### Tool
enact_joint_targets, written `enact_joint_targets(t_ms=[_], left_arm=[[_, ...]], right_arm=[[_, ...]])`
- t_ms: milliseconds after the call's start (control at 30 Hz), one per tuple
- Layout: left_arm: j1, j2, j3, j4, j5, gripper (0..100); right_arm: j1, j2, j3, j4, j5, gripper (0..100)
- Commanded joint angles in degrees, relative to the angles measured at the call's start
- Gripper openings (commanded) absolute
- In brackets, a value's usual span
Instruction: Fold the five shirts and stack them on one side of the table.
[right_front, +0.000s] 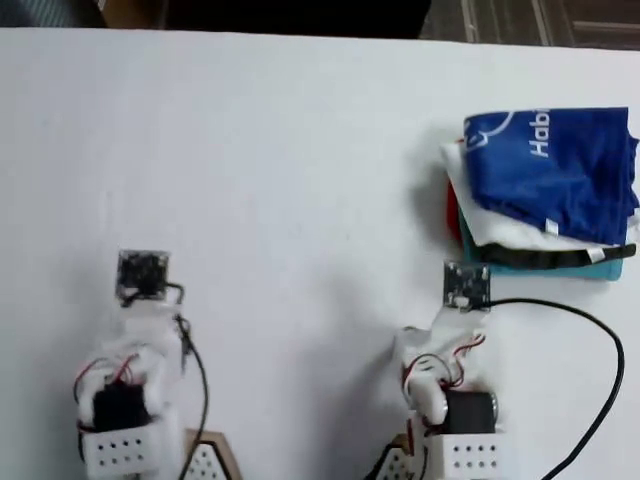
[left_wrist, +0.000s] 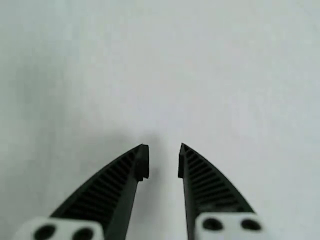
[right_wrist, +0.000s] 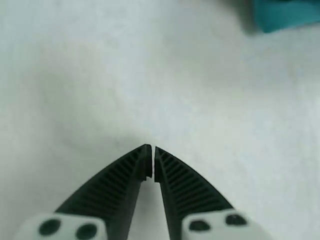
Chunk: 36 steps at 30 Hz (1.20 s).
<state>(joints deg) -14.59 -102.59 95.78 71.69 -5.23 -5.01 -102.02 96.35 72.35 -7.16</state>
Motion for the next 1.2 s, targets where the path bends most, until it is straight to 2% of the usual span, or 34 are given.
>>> enact_joint_targets(t_ms=[0,133,200,1167], left_arm=[[5.89,-0.26,1.27,1.05,2.29,12],[13.89,-0.26,1.27,1.05,2.46,12],[15.30,-0.26,1.27,1.05,2.55,12],[15.47,-0.26,1.27,1.05,2.46,12]], right_arm=[[0.31,-0.84,0.62,0.31,-0.79,2.0],[0.31,-0.84,0.62,0.31,-0.79,2.0],[0.31,-0.84,0.62,0.31,-0.79,2.0],[0.31,-0.84,0.62,0.31,-0.79,2.0]])
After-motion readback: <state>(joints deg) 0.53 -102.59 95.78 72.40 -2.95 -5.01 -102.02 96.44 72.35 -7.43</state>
